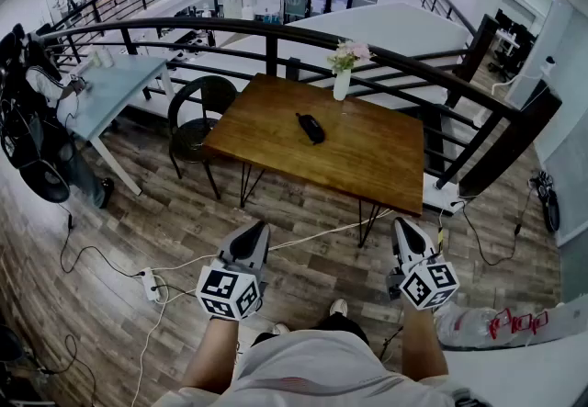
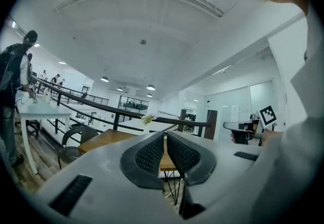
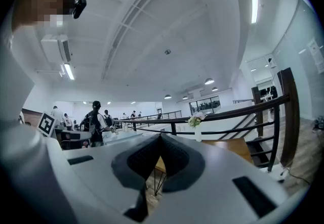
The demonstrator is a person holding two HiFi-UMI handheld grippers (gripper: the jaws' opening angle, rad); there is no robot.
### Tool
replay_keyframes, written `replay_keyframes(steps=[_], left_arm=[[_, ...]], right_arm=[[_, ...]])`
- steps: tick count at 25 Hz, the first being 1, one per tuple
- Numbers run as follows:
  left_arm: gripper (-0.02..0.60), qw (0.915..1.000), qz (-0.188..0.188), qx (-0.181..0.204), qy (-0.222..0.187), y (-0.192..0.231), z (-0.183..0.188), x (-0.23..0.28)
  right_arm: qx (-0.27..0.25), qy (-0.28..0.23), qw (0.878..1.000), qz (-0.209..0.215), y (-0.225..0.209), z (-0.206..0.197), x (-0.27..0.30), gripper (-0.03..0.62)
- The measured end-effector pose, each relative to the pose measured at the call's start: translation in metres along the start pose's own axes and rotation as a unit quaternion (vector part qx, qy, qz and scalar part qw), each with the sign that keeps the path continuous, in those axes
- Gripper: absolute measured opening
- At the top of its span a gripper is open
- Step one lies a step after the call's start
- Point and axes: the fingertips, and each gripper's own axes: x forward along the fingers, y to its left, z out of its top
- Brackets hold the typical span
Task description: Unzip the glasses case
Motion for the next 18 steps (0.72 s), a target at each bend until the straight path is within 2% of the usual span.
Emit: replay_keyframes(steps=[14,18], left_arm=[[0.029,0.9999,0.009,-0.013,0.003,0.016,-0.002,-0.001],[0.029,0.9998,0.007,-0.015,0.007,0.020,-0.004,0.000]], right_arm=[[-0.005,0.008,1.000,0.014,0.012,-0.003,0.022,0.051],[0.016,-0.003,1.000,0.022,0.012,-0.002,0.026,0.051]])
